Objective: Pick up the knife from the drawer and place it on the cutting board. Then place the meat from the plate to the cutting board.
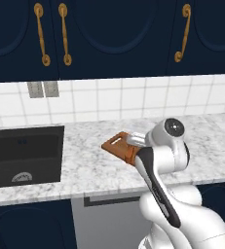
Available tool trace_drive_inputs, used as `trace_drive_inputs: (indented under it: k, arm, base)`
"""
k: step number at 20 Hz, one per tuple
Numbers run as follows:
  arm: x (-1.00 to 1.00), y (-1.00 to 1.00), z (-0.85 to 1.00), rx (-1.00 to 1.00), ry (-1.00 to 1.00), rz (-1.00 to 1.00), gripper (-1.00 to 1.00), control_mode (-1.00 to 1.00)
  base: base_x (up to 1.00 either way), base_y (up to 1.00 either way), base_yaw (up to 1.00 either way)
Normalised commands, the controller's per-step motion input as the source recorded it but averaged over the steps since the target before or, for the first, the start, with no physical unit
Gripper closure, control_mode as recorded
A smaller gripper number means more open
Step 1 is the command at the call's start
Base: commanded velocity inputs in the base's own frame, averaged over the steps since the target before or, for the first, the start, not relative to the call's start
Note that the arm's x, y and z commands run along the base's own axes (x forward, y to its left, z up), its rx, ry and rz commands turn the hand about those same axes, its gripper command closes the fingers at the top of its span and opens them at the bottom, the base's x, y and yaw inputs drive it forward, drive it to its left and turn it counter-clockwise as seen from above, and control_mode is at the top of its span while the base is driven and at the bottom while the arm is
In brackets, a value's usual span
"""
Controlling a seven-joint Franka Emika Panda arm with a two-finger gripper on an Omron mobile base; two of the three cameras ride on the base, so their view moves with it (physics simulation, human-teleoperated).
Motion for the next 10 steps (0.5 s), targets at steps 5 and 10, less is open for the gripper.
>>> trace_drive_inputs:
  k: [5, 10]
  arm:
    - [-0.09, 0.06, -0.05, 0.00, 0.02, 0.08, -1.00, -1.00]
    - [0.00, 0.00, 0.00, 0.00, 0.00, 0.00, -1.00, 1.00]
  base:
    - [0.00, 0.00, 0.00]
    - [-0.75, 0.78, 0.14]
